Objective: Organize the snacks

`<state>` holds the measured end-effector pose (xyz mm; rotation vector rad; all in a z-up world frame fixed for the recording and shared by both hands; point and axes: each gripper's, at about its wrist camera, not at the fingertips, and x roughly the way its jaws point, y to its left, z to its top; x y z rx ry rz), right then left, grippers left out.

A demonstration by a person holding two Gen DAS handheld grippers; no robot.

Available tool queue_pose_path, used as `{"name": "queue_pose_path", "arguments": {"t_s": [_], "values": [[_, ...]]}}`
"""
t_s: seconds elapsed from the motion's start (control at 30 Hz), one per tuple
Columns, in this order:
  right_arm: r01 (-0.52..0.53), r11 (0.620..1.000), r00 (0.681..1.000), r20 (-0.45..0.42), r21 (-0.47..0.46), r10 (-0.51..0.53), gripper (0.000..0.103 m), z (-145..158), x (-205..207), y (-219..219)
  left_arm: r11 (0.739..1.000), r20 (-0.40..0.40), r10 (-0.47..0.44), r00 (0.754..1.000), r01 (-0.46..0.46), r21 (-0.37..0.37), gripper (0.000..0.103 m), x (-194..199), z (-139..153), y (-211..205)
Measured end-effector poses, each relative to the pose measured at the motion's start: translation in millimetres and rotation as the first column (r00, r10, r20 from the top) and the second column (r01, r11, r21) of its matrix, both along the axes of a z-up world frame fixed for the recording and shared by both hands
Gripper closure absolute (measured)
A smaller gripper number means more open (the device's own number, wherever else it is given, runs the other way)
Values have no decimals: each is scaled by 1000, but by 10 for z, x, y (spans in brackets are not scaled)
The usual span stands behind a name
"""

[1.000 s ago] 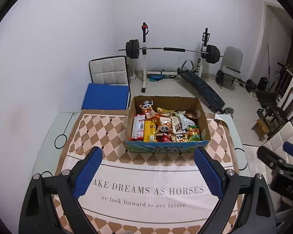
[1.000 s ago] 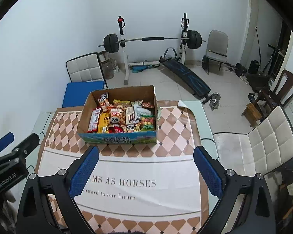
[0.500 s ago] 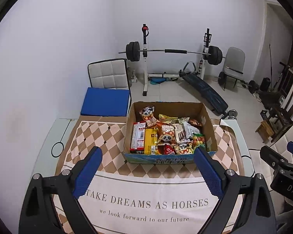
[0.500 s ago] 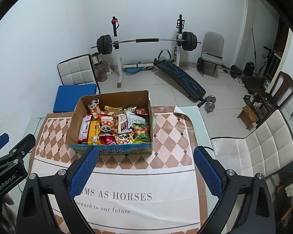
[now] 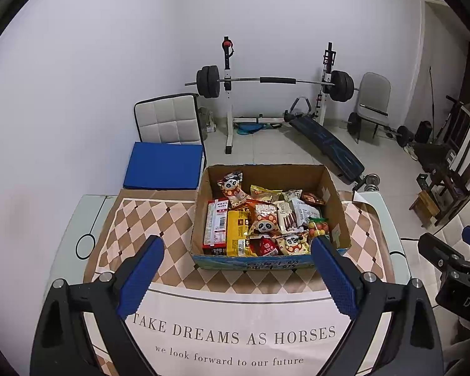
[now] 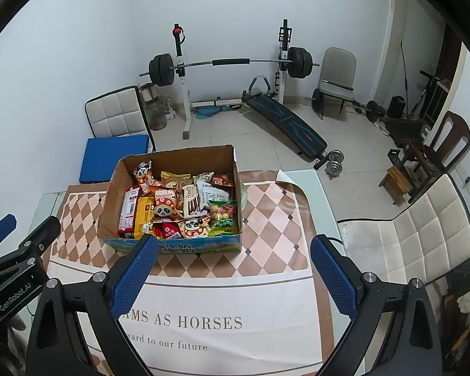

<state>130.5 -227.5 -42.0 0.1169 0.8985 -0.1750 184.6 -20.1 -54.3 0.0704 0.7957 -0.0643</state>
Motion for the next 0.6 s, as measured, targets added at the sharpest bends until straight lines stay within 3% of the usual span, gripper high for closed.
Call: {"name": "queue_pose_path", "arguments": {"t_s": [0.6], "values": [[-12,1000,1000,0,-4,12,3,-6,46,6,1000,2,-21,1000,21,-9,7,39,-59,-24]]}}
